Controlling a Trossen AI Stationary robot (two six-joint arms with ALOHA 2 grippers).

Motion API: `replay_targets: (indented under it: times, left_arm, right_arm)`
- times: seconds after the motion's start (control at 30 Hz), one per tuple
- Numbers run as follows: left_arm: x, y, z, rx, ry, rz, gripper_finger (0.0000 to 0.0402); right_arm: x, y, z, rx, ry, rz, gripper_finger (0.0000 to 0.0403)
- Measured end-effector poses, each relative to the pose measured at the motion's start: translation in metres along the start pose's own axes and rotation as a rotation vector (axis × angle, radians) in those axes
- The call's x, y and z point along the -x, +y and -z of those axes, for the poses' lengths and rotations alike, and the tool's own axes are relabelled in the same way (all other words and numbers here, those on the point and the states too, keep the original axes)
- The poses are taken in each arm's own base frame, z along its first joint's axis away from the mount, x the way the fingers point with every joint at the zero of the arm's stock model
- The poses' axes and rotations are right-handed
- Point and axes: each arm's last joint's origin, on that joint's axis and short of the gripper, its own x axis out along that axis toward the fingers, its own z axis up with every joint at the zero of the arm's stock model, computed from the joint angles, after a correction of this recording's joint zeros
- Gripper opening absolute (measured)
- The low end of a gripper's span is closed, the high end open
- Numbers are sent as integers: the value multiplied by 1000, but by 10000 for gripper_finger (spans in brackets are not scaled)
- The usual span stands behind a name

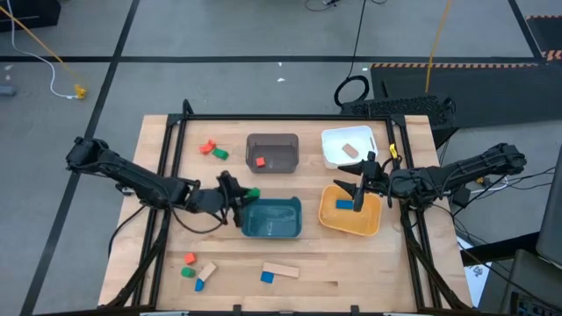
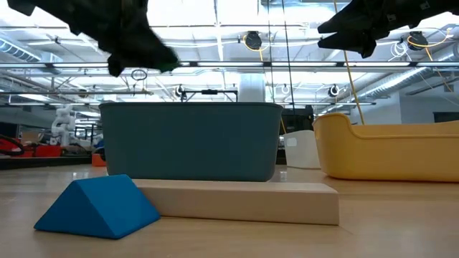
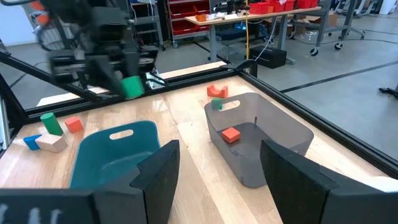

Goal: Sort & place blocks by color
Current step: Put the middle green block into the blue bin

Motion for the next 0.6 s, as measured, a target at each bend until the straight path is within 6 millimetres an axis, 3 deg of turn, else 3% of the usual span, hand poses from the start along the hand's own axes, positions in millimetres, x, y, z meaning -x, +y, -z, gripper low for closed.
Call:
replay_targets:
  times: [0.4,0.6]
  left_arm:
    - [-22,-31,37,33,60,105,90]
    - [-24,-39,51,28,96,117,121]
  right_arm:
    - [0,0,0,0,0,1,215]
    - [0,0,0,0,0,0,215]
